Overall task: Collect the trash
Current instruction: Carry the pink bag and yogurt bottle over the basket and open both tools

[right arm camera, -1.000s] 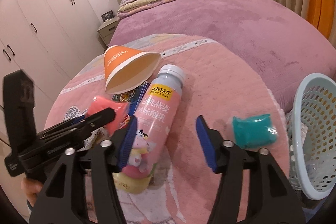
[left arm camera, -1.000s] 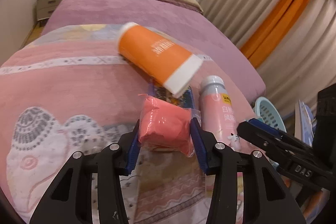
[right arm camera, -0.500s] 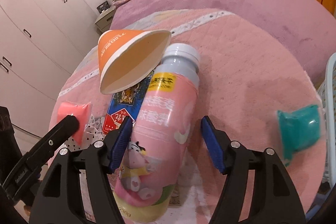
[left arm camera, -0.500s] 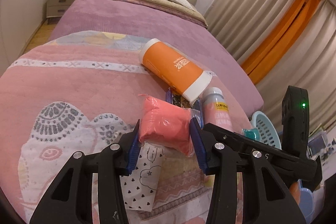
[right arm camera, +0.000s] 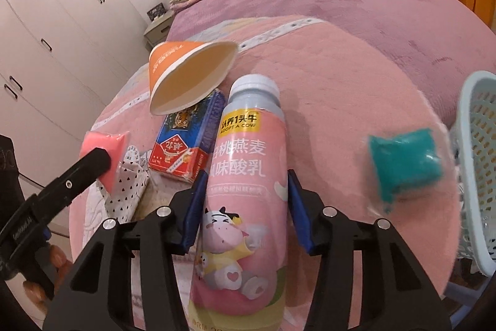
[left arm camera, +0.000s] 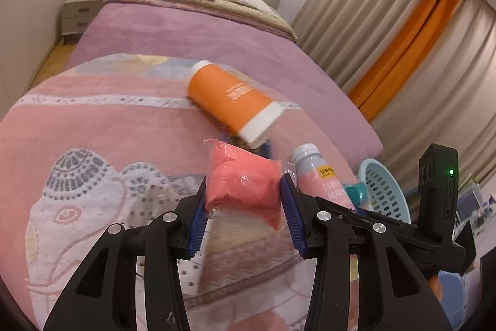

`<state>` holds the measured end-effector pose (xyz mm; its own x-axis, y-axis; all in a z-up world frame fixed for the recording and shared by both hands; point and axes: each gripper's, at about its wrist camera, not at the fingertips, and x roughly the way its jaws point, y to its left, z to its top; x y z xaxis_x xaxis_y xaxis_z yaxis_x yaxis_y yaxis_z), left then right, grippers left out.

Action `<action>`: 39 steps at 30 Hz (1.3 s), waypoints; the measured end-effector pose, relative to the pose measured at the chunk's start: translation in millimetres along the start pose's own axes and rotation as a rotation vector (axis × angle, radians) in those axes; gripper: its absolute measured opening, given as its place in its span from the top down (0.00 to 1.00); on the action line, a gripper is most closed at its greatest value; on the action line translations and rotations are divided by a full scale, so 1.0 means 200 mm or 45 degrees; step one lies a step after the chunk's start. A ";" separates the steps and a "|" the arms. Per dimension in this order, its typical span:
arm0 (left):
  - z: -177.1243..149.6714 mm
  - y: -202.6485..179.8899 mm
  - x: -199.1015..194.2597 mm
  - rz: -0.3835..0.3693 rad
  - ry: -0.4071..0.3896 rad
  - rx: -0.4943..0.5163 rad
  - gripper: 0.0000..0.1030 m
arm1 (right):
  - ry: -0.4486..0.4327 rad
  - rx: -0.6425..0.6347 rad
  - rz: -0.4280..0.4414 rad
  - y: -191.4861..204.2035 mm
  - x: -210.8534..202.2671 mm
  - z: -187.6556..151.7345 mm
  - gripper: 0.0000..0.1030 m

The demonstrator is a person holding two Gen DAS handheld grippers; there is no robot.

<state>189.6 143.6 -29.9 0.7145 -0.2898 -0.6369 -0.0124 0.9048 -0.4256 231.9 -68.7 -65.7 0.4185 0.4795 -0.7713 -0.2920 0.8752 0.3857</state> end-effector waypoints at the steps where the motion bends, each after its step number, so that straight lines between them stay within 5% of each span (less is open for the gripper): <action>1: 0.00 -0.03 0.00 -0.006 -0.002 0.011 0.59 | -0.011 0.008 0.003 -0.02 -0.03 0.00 0.55; 9: 0.01 -0.29 -0.01 -0.078 -0.027 0.089 0.59 | -0.149 0.046 -0.010 -0.17 -0.32 -0.01 0.55; 22: -0.01 -0.93 0.12 -0.241 -0.037 0.316 0.59 | -0.456 0.142 -0.213 -0.55 -0.83 -0.02 0.55; 31: -0.06 -1.22 0.40 -0.318 0.062 0.378 0.59 | -0.479 0.301 -0.322 -0.92 -0.93 -0.03 0.55; 39: -0.18 -1.35 0.71 -0.282 0.193 0.403 0.59 | -0.430 0.413 -0.407 -1.20 -0.84 -0.05 0.55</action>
<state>269.9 -153.3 -28.8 0.5643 -0.5096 -0.6495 0.3628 0.8598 -0.3594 222.9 -360.2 -33.9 0.7102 0.1346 -0.6910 0.1511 0.9295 0.3364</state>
